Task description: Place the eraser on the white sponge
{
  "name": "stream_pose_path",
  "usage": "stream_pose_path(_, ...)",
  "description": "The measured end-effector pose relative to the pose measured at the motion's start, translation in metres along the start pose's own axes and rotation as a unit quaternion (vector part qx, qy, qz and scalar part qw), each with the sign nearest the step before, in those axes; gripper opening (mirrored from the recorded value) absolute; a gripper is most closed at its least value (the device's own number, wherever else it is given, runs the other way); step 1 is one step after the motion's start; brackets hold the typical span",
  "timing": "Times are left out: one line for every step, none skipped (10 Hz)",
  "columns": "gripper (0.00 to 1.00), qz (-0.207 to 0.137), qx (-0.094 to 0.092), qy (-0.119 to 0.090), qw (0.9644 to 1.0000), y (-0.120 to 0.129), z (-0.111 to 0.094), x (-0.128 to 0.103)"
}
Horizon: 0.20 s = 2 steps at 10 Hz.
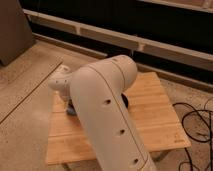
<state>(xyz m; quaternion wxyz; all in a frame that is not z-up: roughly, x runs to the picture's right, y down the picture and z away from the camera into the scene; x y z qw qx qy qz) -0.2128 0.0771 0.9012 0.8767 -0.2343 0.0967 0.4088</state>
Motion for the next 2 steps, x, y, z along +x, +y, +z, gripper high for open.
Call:
stream_pose_path(0.75, -0.001, -0.003, -0.005, 1.0000, 0.0011, -0.0012, -0.0023)
stream_pose_path(0.75, -0.001, -0.003, -0.006, 1.0000, 0.0011, -0.0014, -0.0030)
